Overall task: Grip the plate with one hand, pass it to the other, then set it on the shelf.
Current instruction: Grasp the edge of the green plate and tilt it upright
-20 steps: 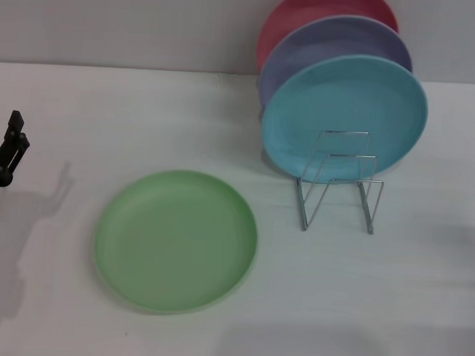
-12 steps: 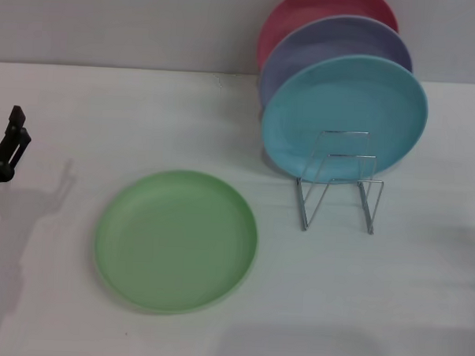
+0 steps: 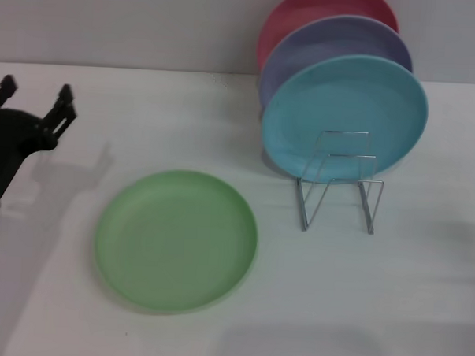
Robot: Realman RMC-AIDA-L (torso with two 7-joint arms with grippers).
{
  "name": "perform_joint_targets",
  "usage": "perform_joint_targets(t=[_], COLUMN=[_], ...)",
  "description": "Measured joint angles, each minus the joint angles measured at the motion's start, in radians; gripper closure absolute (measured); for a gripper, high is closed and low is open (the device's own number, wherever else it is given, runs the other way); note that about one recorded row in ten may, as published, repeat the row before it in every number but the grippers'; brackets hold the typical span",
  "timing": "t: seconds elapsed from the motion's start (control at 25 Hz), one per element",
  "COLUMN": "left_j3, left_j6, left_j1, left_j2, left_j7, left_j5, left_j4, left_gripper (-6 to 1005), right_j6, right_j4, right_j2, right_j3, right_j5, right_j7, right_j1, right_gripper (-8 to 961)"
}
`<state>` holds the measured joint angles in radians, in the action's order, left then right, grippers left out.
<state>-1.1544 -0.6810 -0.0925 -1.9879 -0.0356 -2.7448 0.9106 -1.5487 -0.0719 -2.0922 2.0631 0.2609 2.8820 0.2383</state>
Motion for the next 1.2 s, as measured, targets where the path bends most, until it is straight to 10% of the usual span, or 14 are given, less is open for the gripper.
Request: perform_joint_targets(t=[0.4, 0.44, 0.52, 0.84, 1.2], left_j3=[-0.162, -0.221, -0.257, -0.313, -0.317], left_j6=[0.924, 1.21, 1.362, 1.682, 1.757], left_j1=[0.069, 0.042, 0.023, -0.048, -0.096], left_j2=[-0.002, -0.026, -0.049, -0.072, -0.073], left_j7=[-0.008, 0.002, 0.019, 0.092, 0.132], left_j5=[-0.084, -0.076, -0.075, 0.036, 0.054], left_j4=[0.591, 0.697, 0.738, 0.781, 0.706], left_gripper=[182, 182, 183, 186, 189], right_j6=[0.018, 0.02, 0.027, 0.044, 0.038], right_j4=[0.0, 0.0, 0.0, 0.012, 0.016], right_j2=[0.001, 0.001, 0.002, 0.003, 0.001], right_j3=[0.0, 0.0, 0.0, 0.0, 0.0], right_j5=[0.0, 0.0, 0.0, 0.0, 0.0], right_j7=[0.0, 0.0, 0.0, 0.0, 0.001], right_j1=[0.004, 0.004, 0.005, 0.01, 0.001], right_gripper=[129, 129, 129, 129, 129])
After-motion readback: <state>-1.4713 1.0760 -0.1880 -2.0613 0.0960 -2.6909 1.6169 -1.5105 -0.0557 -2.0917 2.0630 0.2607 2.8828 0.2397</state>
